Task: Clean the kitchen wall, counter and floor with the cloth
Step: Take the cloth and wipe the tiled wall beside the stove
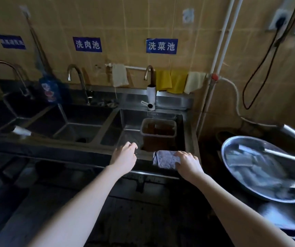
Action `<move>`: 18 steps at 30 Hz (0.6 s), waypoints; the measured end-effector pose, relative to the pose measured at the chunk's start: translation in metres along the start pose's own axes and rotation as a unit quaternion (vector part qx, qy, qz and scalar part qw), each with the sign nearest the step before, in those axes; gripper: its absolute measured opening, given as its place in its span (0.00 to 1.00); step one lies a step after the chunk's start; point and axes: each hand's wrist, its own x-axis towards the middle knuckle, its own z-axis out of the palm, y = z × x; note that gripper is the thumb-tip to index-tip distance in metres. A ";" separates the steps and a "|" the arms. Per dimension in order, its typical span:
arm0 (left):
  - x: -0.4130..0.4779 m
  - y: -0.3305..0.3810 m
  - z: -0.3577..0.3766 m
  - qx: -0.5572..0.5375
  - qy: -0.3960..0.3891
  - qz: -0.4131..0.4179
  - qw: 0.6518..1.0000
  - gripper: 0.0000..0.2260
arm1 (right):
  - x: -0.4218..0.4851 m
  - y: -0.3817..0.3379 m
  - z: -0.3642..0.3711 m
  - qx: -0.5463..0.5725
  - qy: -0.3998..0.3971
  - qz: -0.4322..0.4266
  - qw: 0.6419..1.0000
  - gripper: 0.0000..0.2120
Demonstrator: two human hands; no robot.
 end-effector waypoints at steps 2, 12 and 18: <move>0.016 -0.009 0.019 -0.017 -0.011 -0.011 1.000 0.12 | 0.020 0.004 0.019 0.005 -0.017 0.006 1.000 0.20; 0.067 -0.041 0.083 -0.046 -0.070 0.003 0.997 0.11 | 0.078 0.017 0.100 -0.015 -0.096 0.023 0.995 0.24; 0.077 -0.055 0.104 -0.053 -0.079 -0.007 0.995 0.10 | 0.099 0.018 0.130 -0.039 -0.101 0.037 0.993 0.26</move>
